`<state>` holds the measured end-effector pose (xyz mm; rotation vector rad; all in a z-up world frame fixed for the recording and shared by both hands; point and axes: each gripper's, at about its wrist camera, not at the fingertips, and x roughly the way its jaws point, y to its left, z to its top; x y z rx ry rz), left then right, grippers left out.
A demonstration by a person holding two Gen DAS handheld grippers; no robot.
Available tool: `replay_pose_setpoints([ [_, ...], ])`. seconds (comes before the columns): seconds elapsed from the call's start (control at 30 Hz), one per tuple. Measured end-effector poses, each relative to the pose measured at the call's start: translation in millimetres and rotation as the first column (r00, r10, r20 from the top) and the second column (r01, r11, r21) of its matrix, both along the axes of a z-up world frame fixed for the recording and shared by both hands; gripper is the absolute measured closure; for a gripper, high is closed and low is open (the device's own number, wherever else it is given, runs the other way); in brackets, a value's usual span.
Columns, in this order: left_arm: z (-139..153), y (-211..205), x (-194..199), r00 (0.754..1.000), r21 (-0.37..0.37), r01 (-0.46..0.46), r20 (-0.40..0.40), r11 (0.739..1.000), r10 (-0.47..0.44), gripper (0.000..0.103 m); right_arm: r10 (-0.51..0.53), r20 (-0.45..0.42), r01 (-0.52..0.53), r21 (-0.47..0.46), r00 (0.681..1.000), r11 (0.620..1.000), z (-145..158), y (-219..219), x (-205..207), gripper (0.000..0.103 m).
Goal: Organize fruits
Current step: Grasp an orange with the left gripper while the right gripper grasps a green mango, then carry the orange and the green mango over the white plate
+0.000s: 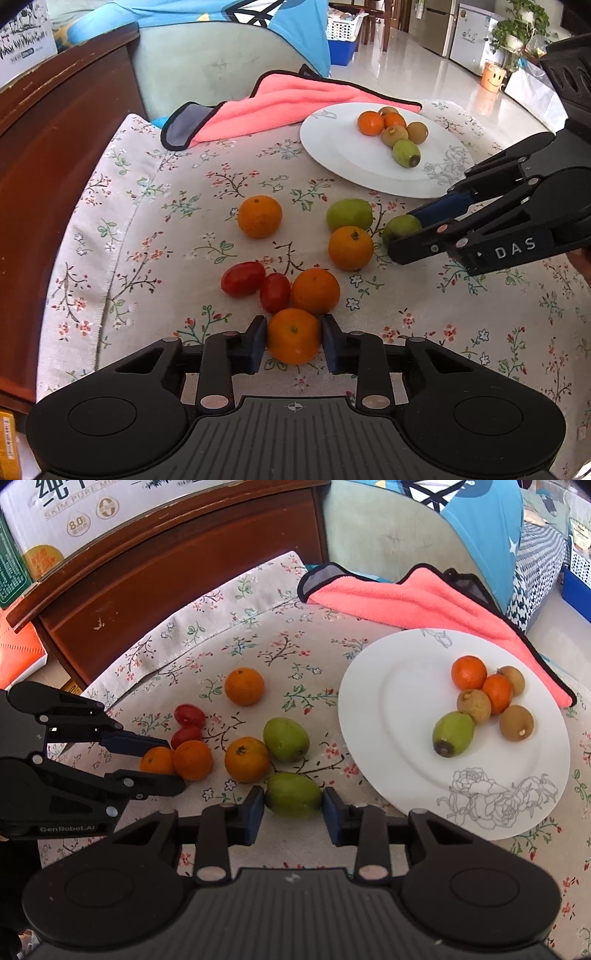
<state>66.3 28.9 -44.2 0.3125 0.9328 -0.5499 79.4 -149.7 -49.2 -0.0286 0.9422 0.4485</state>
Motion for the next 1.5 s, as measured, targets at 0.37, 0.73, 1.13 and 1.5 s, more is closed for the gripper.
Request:
replay_pose_setpoints([
  [0.37, 24, 4, 2, 0.998, -0.032, -0.053, 0.038, 0.998, 0.054, 0.074, 0.002, 0.005, -0.002, 0.024, 1.0, 1.0, 8, -2, -2, 0.068],
  [0.73, 48, -11, 9, 0.993, -0.093, -0.079, 0.085, 0.992, 0.087, 0.074, -0.064, 0.063, 0.059, 0.089, 0.996, 0.994, 34, -23, 0, 0.068],
  [1.13, 73, -39, 28, 0.98, -0.205, -0.133, 0.122, 0.97, 0.16, 0.074, -0.213, 0.126, 0.19, 0.169, 0.969, 0.967, 64, -69, 10, 0.068],
  [1.5, 82, -57, 42, 0.971, -0.257, -0.172, 0.118, 0.951, 0.207, 0.074, -0.284, 0.142, 0.254, 0.198, 0.948, 0.947, 74, -90, 11, 0.068],
])
